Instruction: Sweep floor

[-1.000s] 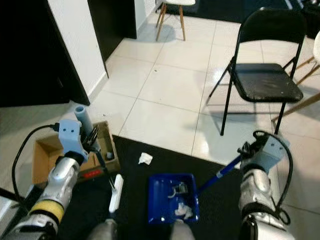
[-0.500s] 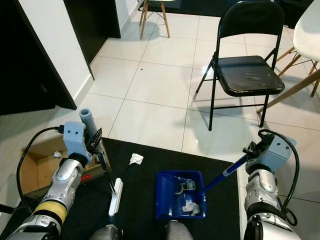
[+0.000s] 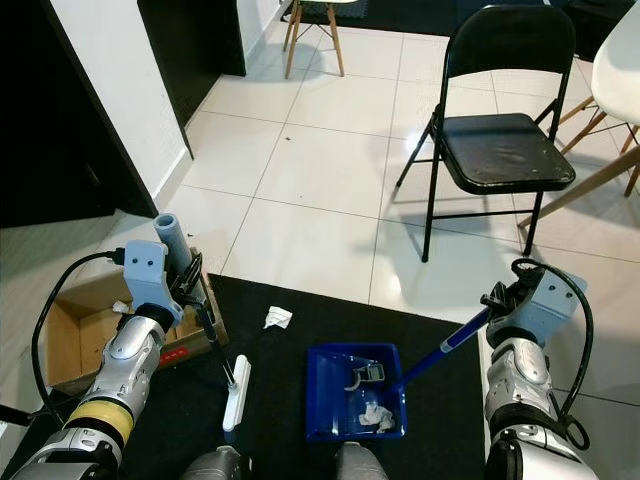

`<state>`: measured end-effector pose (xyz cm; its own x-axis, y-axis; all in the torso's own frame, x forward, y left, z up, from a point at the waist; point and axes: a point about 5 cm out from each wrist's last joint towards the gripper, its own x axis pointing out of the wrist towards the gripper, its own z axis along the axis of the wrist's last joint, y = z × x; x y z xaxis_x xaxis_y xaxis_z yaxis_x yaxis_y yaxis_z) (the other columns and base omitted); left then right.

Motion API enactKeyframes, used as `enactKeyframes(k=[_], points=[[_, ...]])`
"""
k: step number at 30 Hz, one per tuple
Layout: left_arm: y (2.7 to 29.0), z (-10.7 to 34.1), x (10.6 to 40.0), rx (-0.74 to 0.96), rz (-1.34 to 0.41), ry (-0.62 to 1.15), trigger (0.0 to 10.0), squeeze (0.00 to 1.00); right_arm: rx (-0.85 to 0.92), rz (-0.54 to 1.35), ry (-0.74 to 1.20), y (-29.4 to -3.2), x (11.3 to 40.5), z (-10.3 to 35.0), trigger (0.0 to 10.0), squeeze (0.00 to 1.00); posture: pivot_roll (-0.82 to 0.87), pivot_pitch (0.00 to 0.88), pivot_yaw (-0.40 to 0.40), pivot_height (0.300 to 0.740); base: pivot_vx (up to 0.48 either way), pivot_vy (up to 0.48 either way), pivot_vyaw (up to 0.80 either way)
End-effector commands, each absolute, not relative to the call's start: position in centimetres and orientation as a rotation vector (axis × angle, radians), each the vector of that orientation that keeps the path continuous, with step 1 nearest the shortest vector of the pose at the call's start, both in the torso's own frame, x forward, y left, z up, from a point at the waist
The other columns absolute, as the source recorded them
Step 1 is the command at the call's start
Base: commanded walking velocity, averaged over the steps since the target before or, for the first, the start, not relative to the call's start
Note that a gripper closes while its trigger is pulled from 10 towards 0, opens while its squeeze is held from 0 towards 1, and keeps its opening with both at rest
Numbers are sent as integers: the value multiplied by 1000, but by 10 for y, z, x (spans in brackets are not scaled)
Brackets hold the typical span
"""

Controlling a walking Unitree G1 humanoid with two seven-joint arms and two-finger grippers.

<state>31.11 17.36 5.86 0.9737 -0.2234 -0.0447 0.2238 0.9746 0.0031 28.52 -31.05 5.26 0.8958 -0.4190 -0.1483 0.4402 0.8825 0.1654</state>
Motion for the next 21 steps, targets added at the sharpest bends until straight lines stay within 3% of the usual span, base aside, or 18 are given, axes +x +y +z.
enactKeyframes(k=[1, 21], points=[[171, 52, 308, -30, -230, 77, 10000, 0, 188, -462, 51, -317, 289, 64, 10000, 0, -31, 69, 9, 740, 0, 0, 0], [170, 53, 308, -58, -234, 60, 10000, 0, 175, -481, 44, -324, 289, 69, 10000, 0, -31, 83, 0, 740, 329, 0, 0]])
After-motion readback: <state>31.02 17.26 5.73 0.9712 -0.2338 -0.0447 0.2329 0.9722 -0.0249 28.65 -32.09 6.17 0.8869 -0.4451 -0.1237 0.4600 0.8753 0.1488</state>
